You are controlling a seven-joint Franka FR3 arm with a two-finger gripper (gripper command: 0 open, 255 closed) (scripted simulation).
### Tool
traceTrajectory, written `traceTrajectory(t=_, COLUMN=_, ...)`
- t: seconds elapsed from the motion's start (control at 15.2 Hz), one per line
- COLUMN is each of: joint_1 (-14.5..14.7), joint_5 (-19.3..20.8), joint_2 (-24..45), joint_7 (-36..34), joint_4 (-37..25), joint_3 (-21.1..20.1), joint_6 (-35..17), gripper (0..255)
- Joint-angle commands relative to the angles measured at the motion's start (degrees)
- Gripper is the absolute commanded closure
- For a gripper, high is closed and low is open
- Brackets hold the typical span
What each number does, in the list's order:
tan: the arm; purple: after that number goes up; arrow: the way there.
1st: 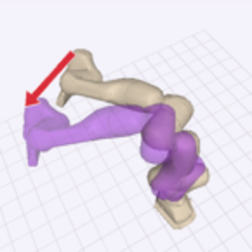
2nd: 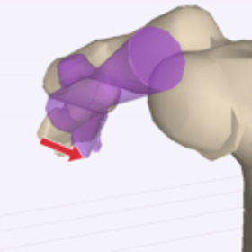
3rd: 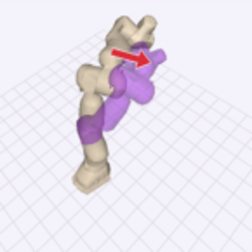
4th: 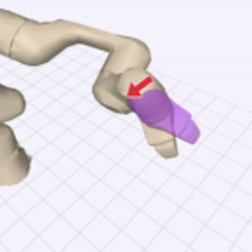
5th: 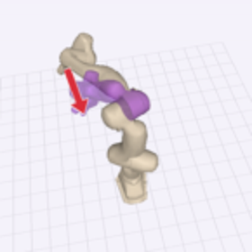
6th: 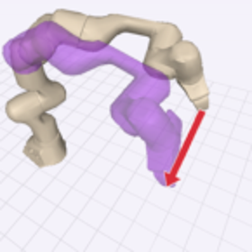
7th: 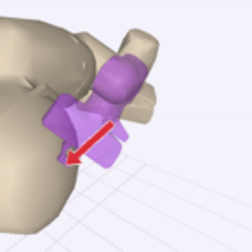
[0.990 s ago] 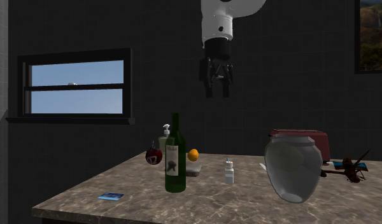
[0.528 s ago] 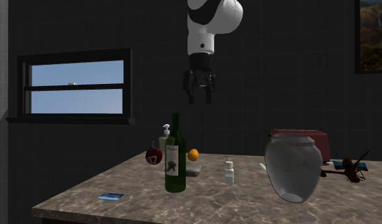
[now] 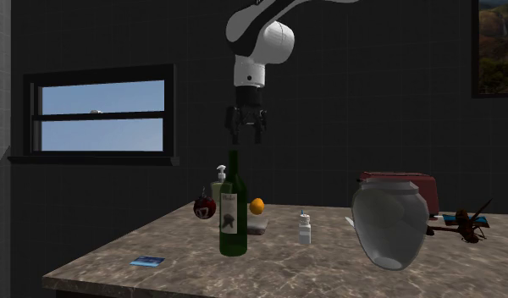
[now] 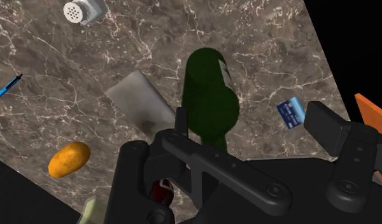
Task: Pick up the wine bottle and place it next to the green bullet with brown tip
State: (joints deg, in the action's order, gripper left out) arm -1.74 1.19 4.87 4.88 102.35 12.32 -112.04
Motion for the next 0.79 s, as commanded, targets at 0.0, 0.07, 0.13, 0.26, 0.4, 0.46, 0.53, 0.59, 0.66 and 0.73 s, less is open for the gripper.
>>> traceTrajectory(t=0.0, joint_1=-0.7, joint_5=-1.6, joint_2=5.4, joint_7=1.0, joint_4=-5.9, joint_3=0.3, joint_6=0.1, gripper=0)
traceTrajectory(t=0.07, joint_1=-1.1, joint_5=-2.3, joint_2=7.7, joint_7=1.5, joint_4=-8.7, joint_3=0.4, joint_6=0.3, gripper=0)
traceTrajectory(t=0.13, joint_1=-1.6, joint_5=-3.0, joint_2=10.0, joint_7=1.9, joint_4=-11.6, joint_3=0.5, joint_6=0.7, gripper=0)
traceTrajectory(t=0.26, joint_1=-2.1, joint_5=-3.7, joint_2=12.5, joint_7=2.3, joint_4=-14.0, joint_3=0.4, joint_6=0.4, gripper=0)
traceTrajectory(t=0.4, joint_1=-2.2, joint_5=-3.8, joint_2=12.9, joint_7=2.4, joint_4=-13.0, joint_3=0.4, joint_6=-1.0, gripper=0)
traceTrajectory(t=0.46, joint_1=-2.2, joint_5=-3.8, joint_2=13.1, joint_7=2.4, joint_4=-12.6, joint_3=0.4, joint_6=-1.6, gripper=0)
traceTrajectory(t=0.53, joint_1=-2.2, joint_5=-3.9, joint_2=13.3, joint_7=2.4, joint_4=-12.1, joint_3=0.4, joint_6=-2.3, gripper=0)
traceTrajectory(t=0.59, joint_1=-2.2, joint_5=-4.0, joint_2=13.6, joint_7=2.5, joint_4=-11.7, joint_3=0.3, joint_6=-3.0, gripper=0)
traceTrajectory(t=0.66, joint_1=-2.2, joint_5=-4.0, joint_2=13.8, joint_7=2.5, joint_4=-11.2, joint_3=0.3, joint_6=-3.6, gripper=0)
traceTrajectory(t=0.73, joint_1=-2.3, joint_5=-4.1, joint_2=13.9, joint_7=2.5, joint_4=-11.0, joint_3=0.3, joint_6=-4.0, gripper=0)
